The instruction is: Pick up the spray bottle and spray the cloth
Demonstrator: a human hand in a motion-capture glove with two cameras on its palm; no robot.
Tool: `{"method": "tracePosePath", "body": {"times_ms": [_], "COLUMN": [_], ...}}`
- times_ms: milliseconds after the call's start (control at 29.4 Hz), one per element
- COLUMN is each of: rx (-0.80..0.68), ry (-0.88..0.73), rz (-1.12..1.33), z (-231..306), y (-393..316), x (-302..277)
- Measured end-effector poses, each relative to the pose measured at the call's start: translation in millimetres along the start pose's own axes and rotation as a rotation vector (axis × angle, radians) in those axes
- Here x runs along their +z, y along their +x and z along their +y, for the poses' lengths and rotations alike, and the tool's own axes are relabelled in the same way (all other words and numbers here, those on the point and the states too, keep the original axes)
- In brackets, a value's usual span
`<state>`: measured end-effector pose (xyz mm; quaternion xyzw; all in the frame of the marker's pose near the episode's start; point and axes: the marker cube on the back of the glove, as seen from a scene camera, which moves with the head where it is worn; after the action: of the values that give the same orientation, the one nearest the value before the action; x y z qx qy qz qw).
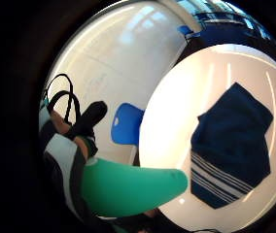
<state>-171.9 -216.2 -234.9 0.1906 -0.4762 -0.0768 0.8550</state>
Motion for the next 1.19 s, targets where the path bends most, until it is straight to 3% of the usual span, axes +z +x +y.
{"method": "tracePosePath", "body": {"times_ms": [204, 476, 816, 1191], "rx": [-0.122, -0.068, 0.052, -0.006], "ry": [0.242, 0.413, 0.394, 0.341], "rz": [-0.024, 0.086, 0.134, 0.188], "z": [-21.5, -75.3, -67.9, -69.9], "y": [12.3, 46.0, 100.8, 75.8], "x": [-8.3, -59.2, -61.5, -38.6]}}
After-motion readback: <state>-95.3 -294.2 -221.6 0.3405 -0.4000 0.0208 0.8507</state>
